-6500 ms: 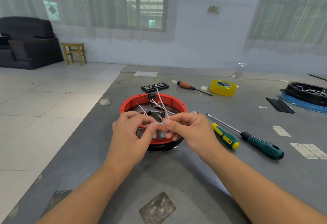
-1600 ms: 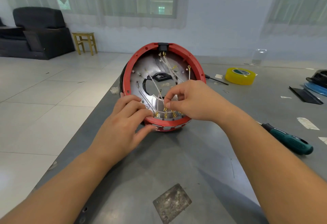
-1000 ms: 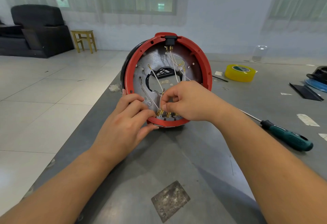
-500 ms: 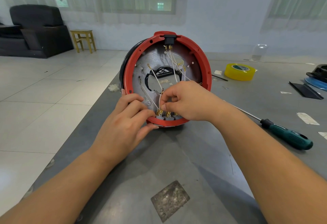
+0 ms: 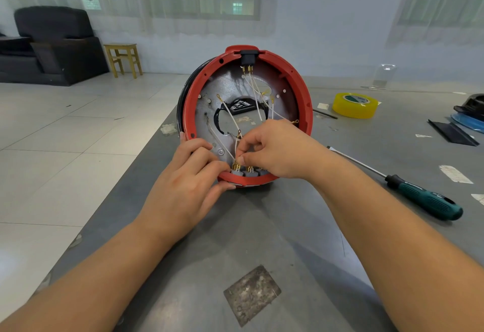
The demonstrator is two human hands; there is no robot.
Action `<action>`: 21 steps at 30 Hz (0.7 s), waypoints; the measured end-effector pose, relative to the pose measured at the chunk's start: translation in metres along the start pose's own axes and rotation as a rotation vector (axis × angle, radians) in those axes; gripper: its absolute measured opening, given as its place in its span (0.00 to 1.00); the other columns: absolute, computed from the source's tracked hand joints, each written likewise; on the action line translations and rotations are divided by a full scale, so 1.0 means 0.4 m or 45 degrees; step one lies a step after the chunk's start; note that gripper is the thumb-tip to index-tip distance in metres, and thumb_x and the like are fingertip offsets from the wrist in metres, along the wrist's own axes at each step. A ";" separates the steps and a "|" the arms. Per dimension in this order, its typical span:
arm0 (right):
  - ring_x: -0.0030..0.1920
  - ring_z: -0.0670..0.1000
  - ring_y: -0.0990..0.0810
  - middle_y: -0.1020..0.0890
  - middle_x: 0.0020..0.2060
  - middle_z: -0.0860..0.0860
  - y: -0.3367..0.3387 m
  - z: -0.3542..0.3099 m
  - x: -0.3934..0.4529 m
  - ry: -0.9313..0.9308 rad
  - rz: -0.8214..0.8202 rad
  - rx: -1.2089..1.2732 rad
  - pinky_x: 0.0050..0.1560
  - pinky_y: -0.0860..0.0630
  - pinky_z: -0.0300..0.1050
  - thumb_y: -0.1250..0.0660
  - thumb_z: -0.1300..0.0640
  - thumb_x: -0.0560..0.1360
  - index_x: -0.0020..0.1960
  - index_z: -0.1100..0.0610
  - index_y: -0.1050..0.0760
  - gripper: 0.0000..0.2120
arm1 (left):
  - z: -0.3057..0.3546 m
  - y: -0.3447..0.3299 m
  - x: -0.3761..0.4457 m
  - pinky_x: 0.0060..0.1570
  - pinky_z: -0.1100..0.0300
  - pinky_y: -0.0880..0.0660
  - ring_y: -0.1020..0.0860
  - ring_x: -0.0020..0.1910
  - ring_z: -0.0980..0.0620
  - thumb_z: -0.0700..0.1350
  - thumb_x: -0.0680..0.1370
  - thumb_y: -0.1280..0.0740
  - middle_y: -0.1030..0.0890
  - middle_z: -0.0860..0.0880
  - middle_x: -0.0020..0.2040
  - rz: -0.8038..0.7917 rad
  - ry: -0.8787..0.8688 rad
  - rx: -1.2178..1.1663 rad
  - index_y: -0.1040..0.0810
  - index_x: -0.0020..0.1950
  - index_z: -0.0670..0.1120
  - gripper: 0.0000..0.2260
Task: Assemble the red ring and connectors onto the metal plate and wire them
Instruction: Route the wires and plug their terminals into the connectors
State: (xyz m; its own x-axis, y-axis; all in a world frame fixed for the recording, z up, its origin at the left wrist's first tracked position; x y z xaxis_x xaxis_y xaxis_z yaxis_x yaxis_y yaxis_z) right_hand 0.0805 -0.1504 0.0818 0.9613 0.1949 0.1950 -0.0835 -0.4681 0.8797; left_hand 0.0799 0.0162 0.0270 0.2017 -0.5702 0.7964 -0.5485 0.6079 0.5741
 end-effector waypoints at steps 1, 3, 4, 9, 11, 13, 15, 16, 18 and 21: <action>0.29 0.35 0.25 0.24 0.25 0.30 -0.001 0.002 -0.001 -0.005 -0.005 0.010 0.31 0.32 0.26 0.26 0.54 0.76 0.44 0.49 0.14 0.03 | 0.000 0.000 0.000 0.70 0.58 0.35 0.27 0.63 0.41 0.52 0.82 0.32 0.21 0.46 0.49 0.008 0.003 -0.005 0.17 0.54 0.42 0.14; 0.30 0.32 0.25 0.24 0.25 0.30 -0.002 0.003 -0.003 -0.008 -0.016 0.021 0.32 0.33 0.25 0.25 0.54 0.76 0.44 0.48 0.15 0.03 | 0.000 0.000 -0.001 0.70 0.58 0.35 0.27 0.62 0.41 0.53 0.83 0.32 0.21 0.46 0.49 0.015 0.010 -0.014 0.17 0.54 0.42 0.14; 0.30 0.31 0.26 0.24 0.24 0.30 -0.002 0.004 -0.004 -0.008 -0.017 0.026 0.32 0.34 0.25 0.25 0.54 0.76 0.44 0.47 0.15 0.03 | -0.002 -0.002 -0.001 0.70 0.58 0.34 0.27 0.62 0.41 0.53 0.82 0.32 0.21 0.46 0.49 0.010 0.010 -0.016 0.17 0.54 0.41 0.14; 0.28 0.34 0.26 0.25 0.23 0.33 -0.006 0.002 -0.002 -0.017 0.003 0.055 0.30 0.34 0.27 0.25 0.54 0.76 0.44 0.49 0.14 0.02 | -0.005 -0.008 0.001 0.68 0.49 0.27 0.26 0.63 0.40 0.56 0.78 0.27 0.21 0.46 0.49 -0.038 0.064 -0.004 0.17 0.51 0.42 0.17; 0.27 0.35 0.27 0.25 0.22 0.34 -0.009 -0.004 -0.003 -0.008 -0.003 0.065 0.29 0.35 0.27 0.25 0.54 0.76 0.44 0.50 0.14 0.03 | -0.006 -0.015 0.006 0.67 0.42 0.26 0.26 0.62 0.40 0.60 0.76 0.27 0.22 0.45 0.49 -0.071 0.122 0.038 0.20 0.48 0.42 0.20; 0.26 0.36 0.27 0.26 0.21 0.35 -0.007 -0.010 -0.003 0.000 -0.001 0.062 0.29 0.34 0.27 0.26 0.53 0.76 0.44 0.50 0.15 0.03 | -0.008 -0.020 0.010 0.66 0.39 0.26 0.26 0.61 0.38 0.61 0.75 0.26 0.22 0.44 0.47 -0.063 0.158 0.060 0.22 0.46 0.42 0.22; 0.30 0.34 0.24 0.23 0.25 0.36 0.005 -0.010 -0.003 -0.007 0.034 0.045 0.31 0.33 0.26 0.27 0.51 0.77 0.46 0.49 0.15 0.04 | -0.010 -0.023 0.011 0.65 0.39 0.26 0.26 0.61 0.38 0.61 0.75 0.26 0.23 0.44 0.47 -0.049 0.168 0.078 0.22 0.46 0.42 0.22; 0.32 0.34 0.23 0.21 0.27 0.36 0.015 -0.007 -0.002 -0.016 0.059 0.032 0.31 0.32 0.26 0.28 0.51 0.78 0.47 0.48 0.15 0.04 | -0.011 -0.025 0.010 0.65 0.38 0.26 0.26 0.61 0.38 0.61 0.76 0.26 0.23 0.45 0.46 -0.046 0.176 0.080 0.23 0.46 0.42 0.22; 0.32 0.31 0.24 0.23 0.26 0.33 0.035 0.001 -0.004 -0.025 0.103 -0.001 0.30 0.33 0.25 0.29 0.50 0.78 0.46 0.46 0.16 0.03 | -0.014 -0.024 0.007 0.64 0.37 0.25 0.27 0.61 0.39 0.61 0.75 0.27 0.24 0.45 0.46 -0.038 0.201 0.079 0.23 0.45 0.42 0.22; 0.30 0.30 0.27 0.27 0.24 0.27 0.048 0.005 -0.006 -0.007 0.105 -0.069 0.29 0.34 0.25 0.28 0.51 0.77 0.44 0.45 0.17 0.03 | -0.017 -0.019 0.006 0.64 0.37 0.25 0.28 0.61 0.39 0.63 0.75 0.28 0.25 0.45 0.46 -0.019 0.221 0.069 0.24 0.44 0.42 0.23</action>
State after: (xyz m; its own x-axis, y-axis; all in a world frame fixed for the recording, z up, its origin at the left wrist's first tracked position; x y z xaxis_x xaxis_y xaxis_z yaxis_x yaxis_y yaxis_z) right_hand 0.0770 -0.1617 0.0974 0.9520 0.1525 0.2655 -0.1765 -0.4352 0.8829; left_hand 0.0900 0.0138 0.0258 0.3446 -0.4726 0.8111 -0.5860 0.5668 0.5791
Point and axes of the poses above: each hand's wrist, its own x-axis towards the middle knuckle, its own y-axis out of the back of the hand, z = x × y, the point moved 6 cm from there along x, towards the middle knuckle
